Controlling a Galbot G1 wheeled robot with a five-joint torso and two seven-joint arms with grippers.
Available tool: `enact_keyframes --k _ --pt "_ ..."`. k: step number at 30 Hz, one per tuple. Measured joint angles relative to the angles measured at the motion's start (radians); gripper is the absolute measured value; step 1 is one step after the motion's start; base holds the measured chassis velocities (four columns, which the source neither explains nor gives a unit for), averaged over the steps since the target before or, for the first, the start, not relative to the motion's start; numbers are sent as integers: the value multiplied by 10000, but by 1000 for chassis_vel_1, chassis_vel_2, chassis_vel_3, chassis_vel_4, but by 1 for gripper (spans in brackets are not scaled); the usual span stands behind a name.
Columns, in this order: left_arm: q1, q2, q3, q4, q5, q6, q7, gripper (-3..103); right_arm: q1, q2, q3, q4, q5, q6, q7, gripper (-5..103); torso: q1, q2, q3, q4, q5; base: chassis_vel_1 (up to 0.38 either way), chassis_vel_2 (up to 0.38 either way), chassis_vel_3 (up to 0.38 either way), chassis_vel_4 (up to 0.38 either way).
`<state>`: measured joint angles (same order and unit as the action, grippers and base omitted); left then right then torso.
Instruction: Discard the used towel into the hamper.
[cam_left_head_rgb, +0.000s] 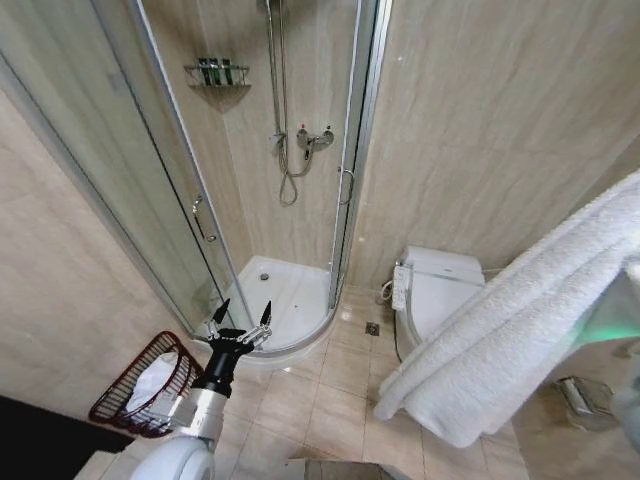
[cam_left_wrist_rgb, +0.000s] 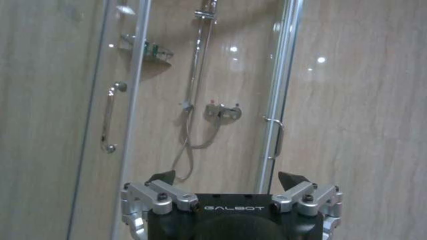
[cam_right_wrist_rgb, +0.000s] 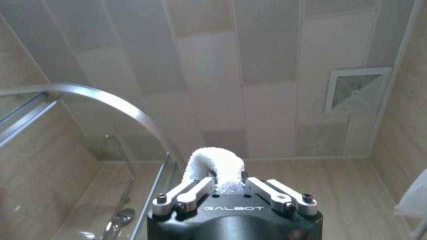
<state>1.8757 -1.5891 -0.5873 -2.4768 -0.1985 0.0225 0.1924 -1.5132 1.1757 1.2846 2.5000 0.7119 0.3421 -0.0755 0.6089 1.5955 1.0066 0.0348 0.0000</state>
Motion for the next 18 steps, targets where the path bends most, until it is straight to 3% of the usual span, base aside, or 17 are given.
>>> enact_keyframes --k 18 --pt "0 0 0 0 0 0 0 100 287 -16 -551 0 -47 -125 14 8 -17 -38 -20 4 -1 80 75 74 79"
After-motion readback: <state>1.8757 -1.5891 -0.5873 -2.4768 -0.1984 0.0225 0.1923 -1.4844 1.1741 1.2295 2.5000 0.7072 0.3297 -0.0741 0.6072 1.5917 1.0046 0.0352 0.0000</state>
